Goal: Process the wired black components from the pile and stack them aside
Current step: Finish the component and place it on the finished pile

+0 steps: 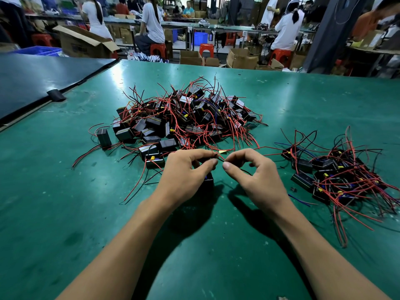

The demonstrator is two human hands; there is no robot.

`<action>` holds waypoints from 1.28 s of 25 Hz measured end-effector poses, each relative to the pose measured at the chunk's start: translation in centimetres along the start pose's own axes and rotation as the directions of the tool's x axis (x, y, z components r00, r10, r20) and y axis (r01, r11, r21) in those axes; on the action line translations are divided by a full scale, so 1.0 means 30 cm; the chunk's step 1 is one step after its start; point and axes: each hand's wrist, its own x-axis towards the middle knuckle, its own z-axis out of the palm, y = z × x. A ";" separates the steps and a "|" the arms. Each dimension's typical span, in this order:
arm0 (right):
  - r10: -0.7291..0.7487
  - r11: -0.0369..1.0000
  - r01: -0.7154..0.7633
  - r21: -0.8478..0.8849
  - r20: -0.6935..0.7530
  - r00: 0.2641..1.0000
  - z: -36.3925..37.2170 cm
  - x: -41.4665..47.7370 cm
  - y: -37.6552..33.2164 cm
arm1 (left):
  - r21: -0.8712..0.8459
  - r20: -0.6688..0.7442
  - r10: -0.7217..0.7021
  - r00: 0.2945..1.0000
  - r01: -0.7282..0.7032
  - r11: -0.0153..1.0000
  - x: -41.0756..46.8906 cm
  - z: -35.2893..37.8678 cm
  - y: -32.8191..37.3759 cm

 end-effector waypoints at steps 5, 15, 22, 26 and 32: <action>-0.098 0.982 0.088 -0.165 -0.051 0.994 0.005 -0.006 -0.005 | -0.049 0.009 -0.042 0.999 0.042 0.998 -0.003 0.001 0.011; -0.063 0.991 0.058 -0.120 -0.045 0.997 0.015 -0.007 -0.012 | -0.053 0.011 -0.066 0.998 0.067 0.996 -0.005 0.000 0.014; -0.076 0.989 0.072 -0.128 -0.028 0.997 0.018 -0.006 0.000 | -0.057 -0.019 -0.021 1.000 0.019 0.998 -0.005 0.012 0.010; -0.090 0.985 0.089 -0.150 -0.002 0.996 0.017 -0.007 -0.005 | -0.068 -0.029 -0.022 0.999 0.020 0.997 -0.005 0.018 0.008; -0.046 0.998 0.044 -0.046 -0.039 0.998 0.001 -0.002 -0.032 | 0.097 0.022 0.147 0.989 -0.149 0.984 -0.011 0.001 0.004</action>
